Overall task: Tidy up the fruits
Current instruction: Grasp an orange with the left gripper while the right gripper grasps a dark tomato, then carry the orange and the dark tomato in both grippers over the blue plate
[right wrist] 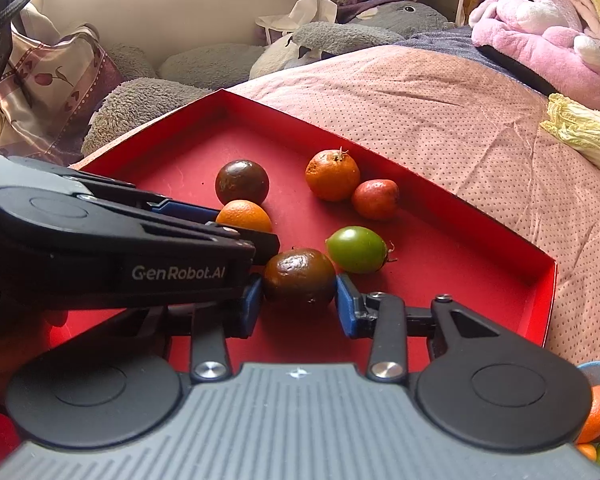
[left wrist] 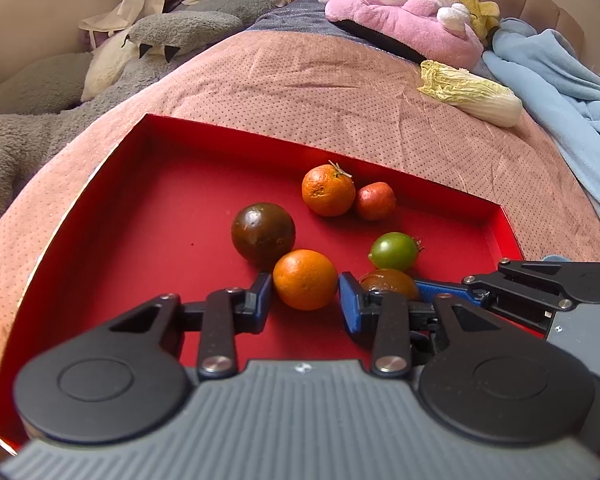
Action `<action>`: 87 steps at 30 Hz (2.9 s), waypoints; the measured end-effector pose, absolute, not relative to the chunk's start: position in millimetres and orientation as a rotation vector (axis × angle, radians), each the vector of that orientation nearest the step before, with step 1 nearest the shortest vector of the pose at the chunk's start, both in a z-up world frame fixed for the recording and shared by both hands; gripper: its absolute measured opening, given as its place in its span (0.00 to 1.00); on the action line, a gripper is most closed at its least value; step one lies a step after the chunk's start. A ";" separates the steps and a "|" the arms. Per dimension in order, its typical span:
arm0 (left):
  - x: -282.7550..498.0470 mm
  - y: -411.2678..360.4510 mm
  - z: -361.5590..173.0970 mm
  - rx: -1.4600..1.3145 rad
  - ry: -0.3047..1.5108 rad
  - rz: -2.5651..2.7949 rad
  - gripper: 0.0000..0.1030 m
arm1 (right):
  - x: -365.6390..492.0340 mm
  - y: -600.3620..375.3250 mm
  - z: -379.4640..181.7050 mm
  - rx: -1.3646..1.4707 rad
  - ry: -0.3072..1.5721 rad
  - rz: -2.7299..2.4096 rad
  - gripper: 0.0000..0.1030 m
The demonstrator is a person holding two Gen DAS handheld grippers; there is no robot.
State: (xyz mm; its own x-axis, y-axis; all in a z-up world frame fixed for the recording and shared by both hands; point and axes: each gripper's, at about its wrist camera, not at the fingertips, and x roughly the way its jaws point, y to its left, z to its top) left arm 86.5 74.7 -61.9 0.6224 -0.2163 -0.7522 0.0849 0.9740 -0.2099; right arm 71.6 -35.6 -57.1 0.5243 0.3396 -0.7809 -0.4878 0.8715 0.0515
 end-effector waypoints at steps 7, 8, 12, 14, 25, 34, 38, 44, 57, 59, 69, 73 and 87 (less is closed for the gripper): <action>80.9 73.1 -60.6 -0.162 0.879 -0.156 0.38 | 60.3 -48.6 -55.8 -0.143 0.901 0.472 0.44; 79.9 73.2 -60.2 -0.166 0.881 -0.154 0.38 | 57.8 -50.9 -55.5 -0.139 0.902 0.466 0.43; 75.4 73.4 -59.2 -0.172 0.885 -0.145 0.38 | 42.5 -63.3 -52.4 -0.125 0.905 0.438 0.43; 73.2 72.6 -58.3 -0.177 0.886 -0.145 0.38 | 34.9 -68.6 -49.7 -0.124 0.903 0.429 0.43; 60.6 56.8 -45.7 -0.139 0.864 -0.152 0.38 | 7.9 -90.9 -36.0 -0.098 0.874 0.404 0.43; 54.5 45.8 -36.8 -0.113 0.854 -0.159 0.38 | -4.3 -100.8 -21.2 -0.073 0.839 0.402 0.43; 51.5 42.8 -34.1 -0.106 0.848 -0.161 0.38 | -8.7 -103.4 -18.0 -0.067 0.831 0.400 0.43; 48.3 41.8 -33.7 -0.104 0.852 -0.155 0.38 | -14.2 -108.1 -14.5 -0.057 0.820 0.394 0.43; 43.1 23.5 -22.8 -0.078 0.829 -0.188 0.38 | -27.2 -136.6 -0.1 -0.017 0.777 0.338 0.43; 42.2 17.5 -21.1 -0.071 0.824 -0.199 0.38 | -28.9 -144.7 0.9 -0.008 0.772 0.321 0.43; 37.9 -15.5 -17.2 -0.037 0.819 -0.259 0.38 | -48.5 -185.2 -0.2 0.035 0.767 0.234 0.43; 35.8 -31.0 -15.2 -0.025 0.817 -0.289 0.38 | -55.5 -201.0 -0.5 0.052 0.765 0.198 0.43; 27.9 -87.2 -10.6 0.019 0.805 -0.400 0.38 | -76.6 -242.9 -4.9 0.089 0.768 0.097 0.43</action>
State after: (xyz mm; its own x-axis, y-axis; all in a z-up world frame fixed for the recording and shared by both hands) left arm 27.9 -87.2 -10.6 0.6223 -0.3411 -0.7045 0.3550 0.9252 -0.1343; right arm -76.6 -242.9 -4.9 0.7149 0.1201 -0.6888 -0.0553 0.9918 0.1155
